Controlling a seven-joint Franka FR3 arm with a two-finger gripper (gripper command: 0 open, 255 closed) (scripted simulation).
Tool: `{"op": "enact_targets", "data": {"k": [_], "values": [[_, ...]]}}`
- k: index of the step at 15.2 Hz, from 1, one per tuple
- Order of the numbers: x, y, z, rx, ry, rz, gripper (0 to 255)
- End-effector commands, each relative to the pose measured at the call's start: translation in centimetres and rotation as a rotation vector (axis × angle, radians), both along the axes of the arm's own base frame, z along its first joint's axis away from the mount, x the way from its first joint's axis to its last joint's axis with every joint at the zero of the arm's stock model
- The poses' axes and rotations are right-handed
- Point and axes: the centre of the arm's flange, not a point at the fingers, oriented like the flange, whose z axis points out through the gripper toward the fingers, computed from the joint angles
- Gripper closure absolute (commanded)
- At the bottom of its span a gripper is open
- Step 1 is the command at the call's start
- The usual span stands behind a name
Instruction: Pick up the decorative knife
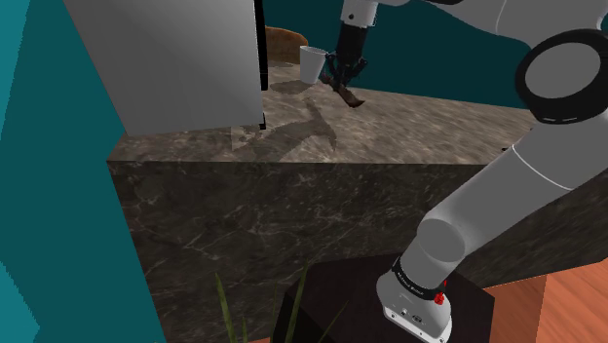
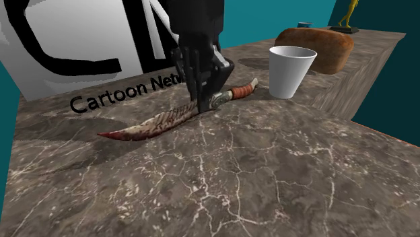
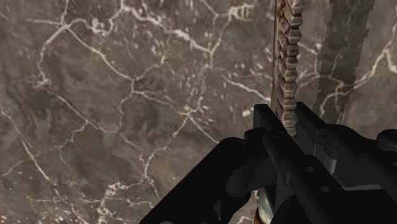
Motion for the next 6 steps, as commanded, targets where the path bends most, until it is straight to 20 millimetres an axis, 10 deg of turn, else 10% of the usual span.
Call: {"op": "enact_targets", "data": {"k": [1,6], "values": [[-0.1,0.0,1.1,0.0,0.0,0.0,255],[-0.1,0.0,2.8,0.0,0.0,0.0,255]]}}
